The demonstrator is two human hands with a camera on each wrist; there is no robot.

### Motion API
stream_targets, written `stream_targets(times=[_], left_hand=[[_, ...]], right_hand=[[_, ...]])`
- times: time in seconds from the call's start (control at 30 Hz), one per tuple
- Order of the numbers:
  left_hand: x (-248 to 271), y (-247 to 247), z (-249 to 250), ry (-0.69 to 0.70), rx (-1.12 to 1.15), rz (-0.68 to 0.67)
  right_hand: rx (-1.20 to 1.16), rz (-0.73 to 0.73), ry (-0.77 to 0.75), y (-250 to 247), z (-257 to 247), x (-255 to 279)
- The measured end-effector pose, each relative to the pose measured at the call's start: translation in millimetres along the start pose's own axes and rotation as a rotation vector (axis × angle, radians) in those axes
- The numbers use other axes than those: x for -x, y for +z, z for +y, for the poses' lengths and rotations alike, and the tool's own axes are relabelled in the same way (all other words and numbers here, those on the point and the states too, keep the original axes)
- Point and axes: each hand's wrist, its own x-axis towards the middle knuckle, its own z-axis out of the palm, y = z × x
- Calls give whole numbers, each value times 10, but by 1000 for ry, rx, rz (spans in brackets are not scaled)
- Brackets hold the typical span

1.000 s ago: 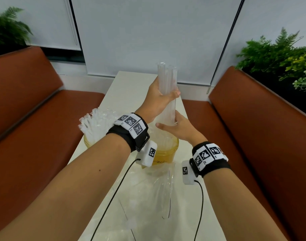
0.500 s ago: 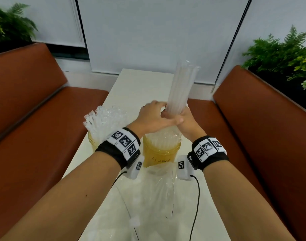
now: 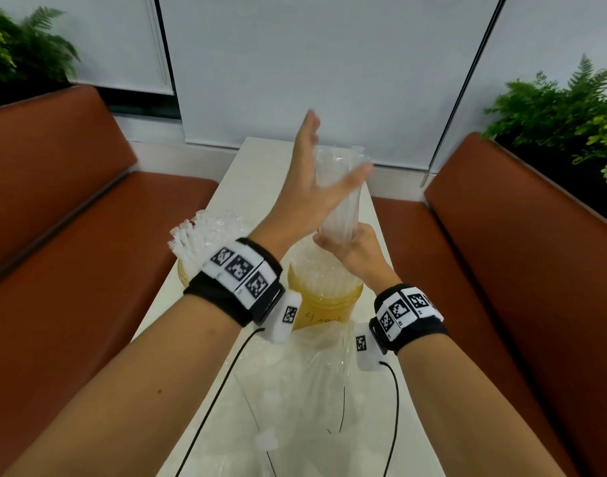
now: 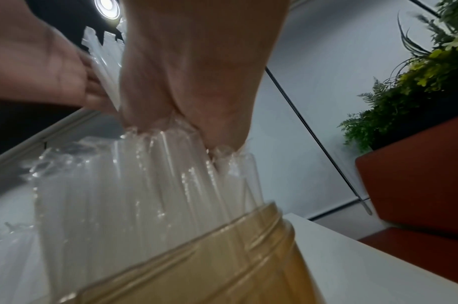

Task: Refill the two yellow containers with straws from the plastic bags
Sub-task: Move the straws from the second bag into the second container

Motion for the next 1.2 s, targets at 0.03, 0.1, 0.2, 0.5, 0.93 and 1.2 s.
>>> stream_targets(times=[0.03,0.1,0.2,0.5,0.93,1.2], left_hand=[[-74,38,113,83,-26,88],[-273,89,229,236,-207,140],[-506,160,214,235,-577,-114],[-399,321,-226,266,-815,-322],[-114,164,-472,153,-712,-448],[-137,255,-370,57,-666,-515]], right_hand=[[-5,-6,6,-4,-8,12],[-1,-13,25,-21,-22,25],[-12,-27,51,-56,-22,2],[-199,47,-7,-37,-34,11],[49,126,-231,3,-19,-18],[-329,30,-214,85,-14,60]])
